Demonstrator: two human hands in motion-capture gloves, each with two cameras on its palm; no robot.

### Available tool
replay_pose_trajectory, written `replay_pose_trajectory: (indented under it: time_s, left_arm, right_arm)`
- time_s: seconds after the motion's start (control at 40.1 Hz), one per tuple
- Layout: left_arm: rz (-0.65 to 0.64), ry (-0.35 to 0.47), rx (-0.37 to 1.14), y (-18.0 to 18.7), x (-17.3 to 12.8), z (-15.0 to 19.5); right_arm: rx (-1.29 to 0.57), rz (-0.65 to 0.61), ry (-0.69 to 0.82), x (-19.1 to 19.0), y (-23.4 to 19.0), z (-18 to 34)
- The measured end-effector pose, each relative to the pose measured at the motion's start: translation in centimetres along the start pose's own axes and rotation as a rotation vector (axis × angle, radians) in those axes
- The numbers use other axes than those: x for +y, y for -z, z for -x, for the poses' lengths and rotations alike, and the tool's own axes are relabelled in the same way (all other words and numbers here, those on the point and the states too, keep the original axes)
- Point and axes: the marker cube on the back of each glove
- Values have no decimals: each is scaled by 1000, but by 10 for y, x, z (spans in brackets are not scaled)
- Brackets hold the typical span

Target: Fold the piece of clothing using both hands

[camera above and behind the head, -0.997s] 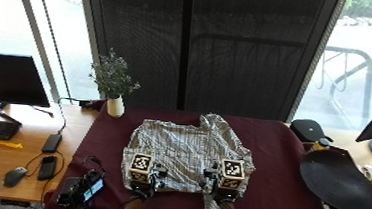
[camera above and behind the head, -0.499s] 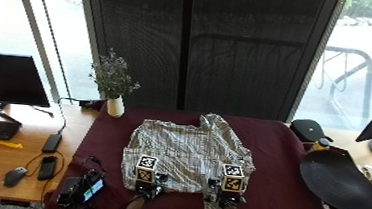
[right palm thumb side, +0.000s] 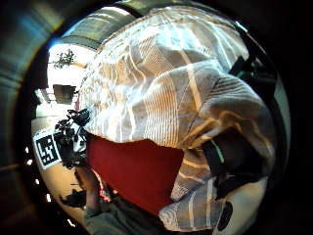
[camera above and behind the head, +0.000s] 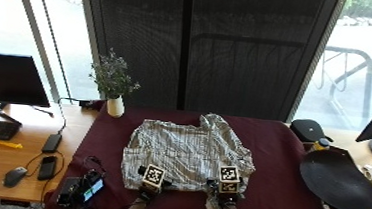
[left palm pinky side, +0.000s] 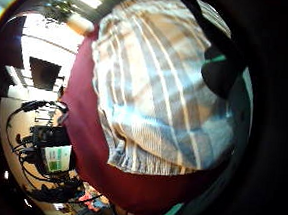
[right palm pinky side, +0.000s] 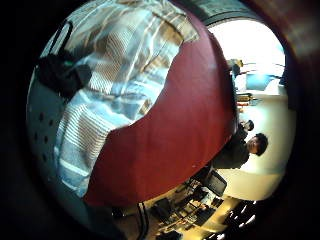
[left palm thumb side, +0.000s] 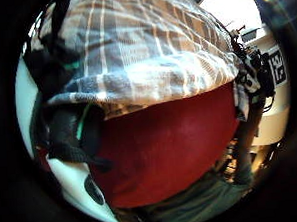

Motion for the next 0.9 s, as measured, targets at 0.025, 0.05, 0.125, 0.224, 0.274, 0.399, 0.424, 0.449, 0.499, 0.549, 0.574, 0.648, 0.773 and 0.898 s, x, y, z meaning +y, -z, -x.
replay_pose_trajectory:
  time_s: [0.025,0.05,0.125,0.224,0.274,0.399,0.424,0.449,0.499,0.549,0.574,0.648,0.773,0.898]
  left_arm:
    - [-29,-5,-20,0,-1,-2]
    - [-56,-9,-40,1,-2,-3]
    - [-134,-14,-91,-1,-9,-2]
    - [-85,-22,-58,2,-1,-2]
    - [-37,-33,-2,8,7,-3]
    - [41,-64,85,36,23,4]
    - [61,-76,95,46,28,7]
    - [85,-90,102,57,33,10]
    - [143,-117,106,79,45,15]
    - [195,-144,97,96,52,20]
    - [217,-157,90,104,54,22]
    - [261,-182,61,125,53,27]
    - [238,-130,-24,151,25,38]
    - [157,13,-82,167,-33,56]
  right_arm:
    - [12,-20,4,1,2,1]
    - [22,-37,7,2,5,2]
    - [41,-68,18,6,11,3]
    - [39,-60,39,13,17,2]
    - [26,-31,56,19,21,1]
    - [-2,68,115,38,38,-1]
    - [-7,89,134,43,45,-2]
    - [-11,110,155,48,53,-2]
    - [-18,145,196,57,69,-2]
    - [-21,168,235,64,87,-3]
    - [-22,174,253,66,96,-3]
    - [-16,165,289,63,124,-2]
    - [19,103,259,24,162,-1]
    - [27,35,155,-45,191,7]
